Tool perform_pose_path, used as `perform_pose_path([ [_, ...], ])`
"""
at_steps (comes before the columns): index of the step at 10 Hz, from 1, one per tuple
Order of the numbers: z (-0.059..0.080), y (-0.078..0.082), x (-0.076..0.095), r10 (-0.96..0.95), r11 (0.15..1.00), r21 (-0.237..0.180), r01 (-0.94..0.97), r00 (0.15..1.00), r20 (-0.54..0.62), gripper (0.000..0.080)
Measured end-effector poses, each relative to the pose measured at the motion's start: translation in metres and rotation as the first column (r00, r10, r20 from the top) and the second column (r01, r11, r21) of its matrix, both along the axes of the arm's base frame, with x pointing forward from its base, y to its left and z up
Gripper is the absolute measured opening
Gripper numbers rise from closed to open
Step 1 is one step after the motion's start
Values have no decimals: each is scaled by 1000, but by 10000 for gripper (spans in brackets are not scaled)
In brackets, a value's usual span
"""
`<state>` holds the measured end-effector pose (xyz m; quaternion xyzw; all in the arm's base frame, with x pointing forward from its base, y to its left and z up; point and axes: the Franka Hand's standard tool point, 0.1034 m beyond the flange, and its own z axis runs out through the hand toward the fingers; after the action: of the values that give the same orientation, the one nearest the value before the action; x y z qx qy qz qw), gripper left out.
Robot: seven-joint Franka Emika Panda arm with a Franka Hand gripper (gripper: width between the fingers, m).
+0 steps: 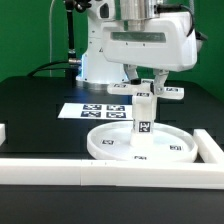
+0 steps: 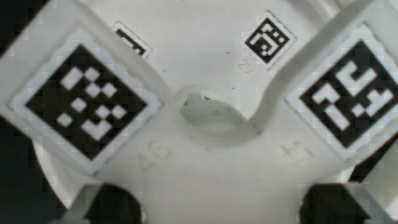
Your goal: Assemble round table
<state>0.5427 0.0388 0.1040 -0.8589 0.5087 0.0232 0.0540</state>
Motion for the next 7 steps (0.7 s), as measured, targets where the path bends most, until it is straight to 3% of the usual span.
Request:
perform_pose_path([
  [4,0,0,1,-437,899,22,437,899,-20,443],
  [7,-1,0,1,-713,700,35,714,700,-41,443],
])
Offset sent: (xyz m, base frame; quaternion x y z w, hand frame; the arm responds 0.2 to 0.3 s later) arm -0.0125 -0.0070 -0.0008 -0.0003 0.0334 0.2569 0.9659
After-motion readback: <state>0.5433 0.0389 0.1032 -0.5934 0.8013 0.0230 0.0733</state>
